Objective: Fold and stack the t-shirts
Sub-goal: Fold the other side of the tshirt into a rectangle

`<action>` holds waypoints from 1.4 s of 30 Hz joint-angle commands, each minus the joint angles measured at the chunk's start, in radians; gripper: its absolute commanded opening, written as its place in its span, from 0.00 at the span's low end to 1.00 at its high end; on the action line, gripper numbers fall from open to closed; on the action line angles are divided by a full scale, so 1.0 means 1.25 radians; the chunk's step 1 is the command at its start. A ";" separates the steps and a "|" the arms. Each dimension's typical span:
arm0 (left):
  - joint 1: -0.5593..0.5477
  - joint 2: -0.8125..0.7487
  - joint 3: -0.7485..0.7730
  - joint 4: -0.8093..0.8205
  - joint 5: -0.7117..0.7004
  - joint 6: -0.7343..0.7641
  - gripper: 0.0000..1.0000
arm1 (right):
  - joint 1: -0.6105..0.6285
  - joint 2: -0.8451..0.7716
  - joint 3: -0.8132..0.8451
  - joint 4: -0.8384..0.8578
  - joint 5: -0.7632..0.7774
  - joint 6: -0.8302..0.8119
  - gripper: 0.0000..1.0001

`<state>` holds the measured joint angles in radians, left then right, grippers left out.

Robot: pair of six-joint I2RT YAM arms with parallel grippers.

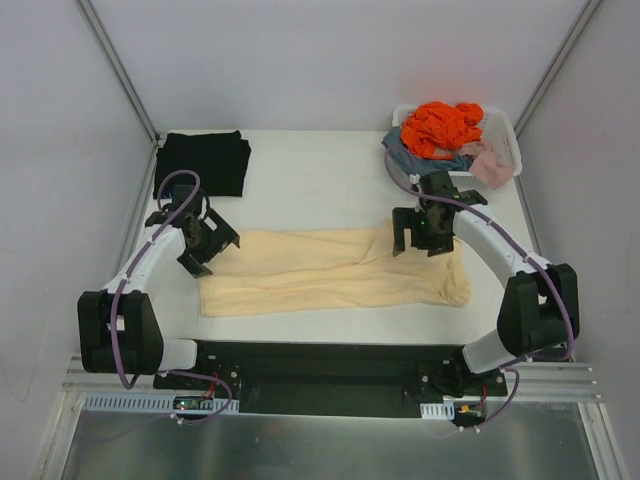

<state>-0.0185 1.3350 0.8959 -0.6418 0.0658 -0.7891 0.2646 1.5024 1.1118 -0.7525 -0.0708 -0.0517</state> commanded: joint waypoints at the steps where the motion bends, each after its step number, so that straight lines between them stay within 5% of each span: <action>1: 0.001 -0.011 0.071 -0.037 -0.054 0.042 0.99 | 0.088 0.081 0.107 0.024 -0.043 -0.019 0.97; 12: 0.003 -0.003 0.103 -0.057 -0.091 0.055 0.99 | 0.111 0.256 0.226 0.037 0.038 0.077 0.97; 29: 0.003 0.012 0.114 -0.058 -0.074 0.054 0.99 | 0.222 0.382 0.408 0.087 -0.059 0.110 0.97; 42: -0.021 0.055 0.168 -0.040 0.005 0.058 0.99 | 0.213 0.244 0.329 0.123 0.005 0.128 0.97</action>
<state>-0.0200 1.3731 1.0519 -0.6949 0.0193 -0.7395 0.5430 1.9472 1.5673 -0.6209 -0.1131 0.0826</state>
